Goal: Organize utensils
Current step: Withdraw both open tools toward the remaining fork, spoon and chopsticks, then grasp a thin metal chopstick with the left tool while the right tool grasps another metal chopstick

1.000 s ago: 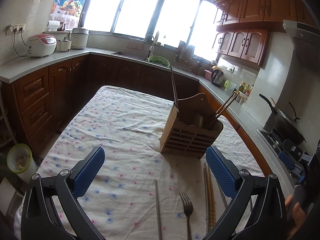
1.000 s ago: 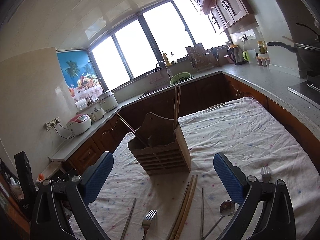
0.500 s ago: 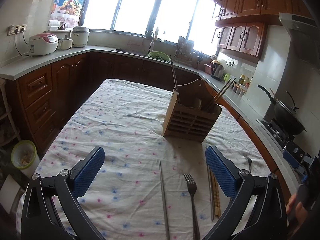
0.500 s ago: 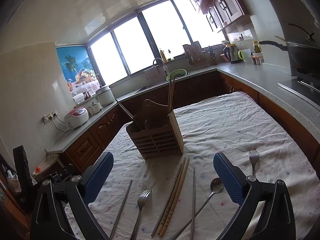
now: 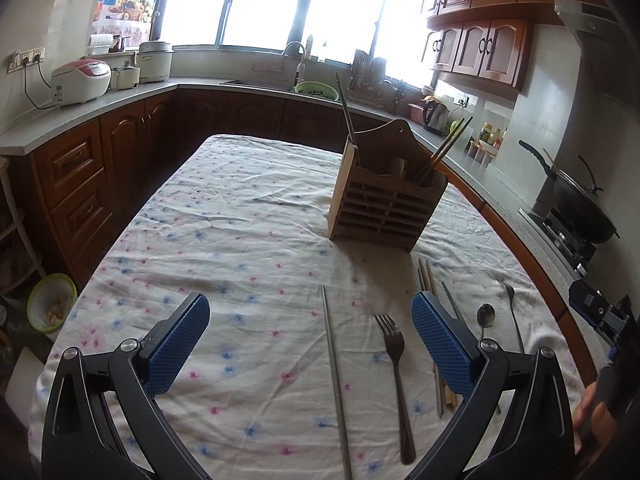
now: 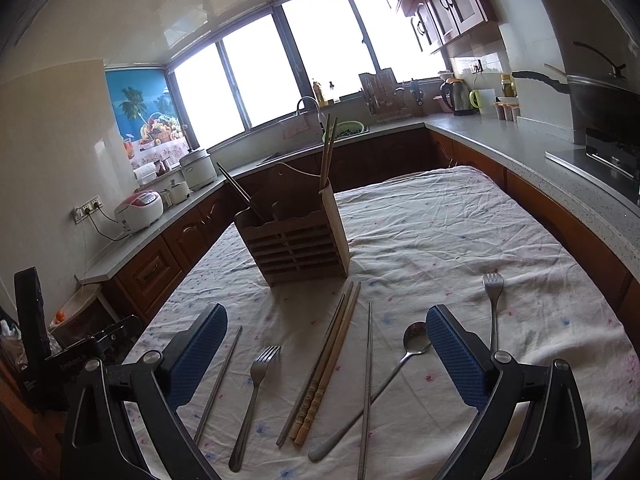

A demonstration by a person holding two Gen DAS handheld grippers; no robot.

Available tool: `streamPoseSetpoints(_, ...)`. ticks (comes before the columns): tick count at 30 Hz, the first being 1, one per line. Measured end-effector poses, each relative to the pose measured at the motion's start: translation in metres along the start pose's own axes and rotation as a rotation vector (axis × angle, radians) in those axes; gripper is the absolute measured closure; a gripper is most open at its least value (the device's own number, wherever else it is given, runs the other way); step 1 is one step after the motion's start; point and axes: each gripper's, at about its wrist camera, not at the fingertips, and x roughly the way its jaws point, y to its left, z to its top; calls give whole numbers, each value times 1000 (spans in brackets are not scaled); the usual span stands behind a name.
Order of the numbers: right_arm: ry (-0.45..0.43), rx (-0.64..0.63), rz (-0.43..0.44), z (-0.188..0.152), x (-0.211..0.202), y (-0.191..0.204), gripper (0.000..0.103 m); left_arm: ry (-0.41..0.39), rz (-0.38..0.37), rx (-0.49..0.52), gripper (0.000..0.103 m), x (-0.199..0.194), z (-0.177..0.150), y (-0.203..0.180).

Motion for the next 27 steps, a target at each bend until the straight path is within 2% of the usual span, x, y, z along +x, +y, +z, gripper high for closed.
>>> streamPoseSetpoints(6,24,-5,-6,-6,9,0,4,22,13,6,0,9,-3,1)
streamPoseSetpoints(11,49,-1,-10,-9,17,-3,11,50,18,14,0,19,-6,1)
streamPoseSetpoints(15,78,2,-15,-12,26,-5,22,68,17,23,0,27,-8,0)
streamPoseSetpoints(24,125,4,-20,-15,42,-8,29,120,12,49,5,48,-7,-4)
streamPoseSetpoints(27,144,4,-19,-14,50,-9,32,157,11,69,11,60,-8,-7)
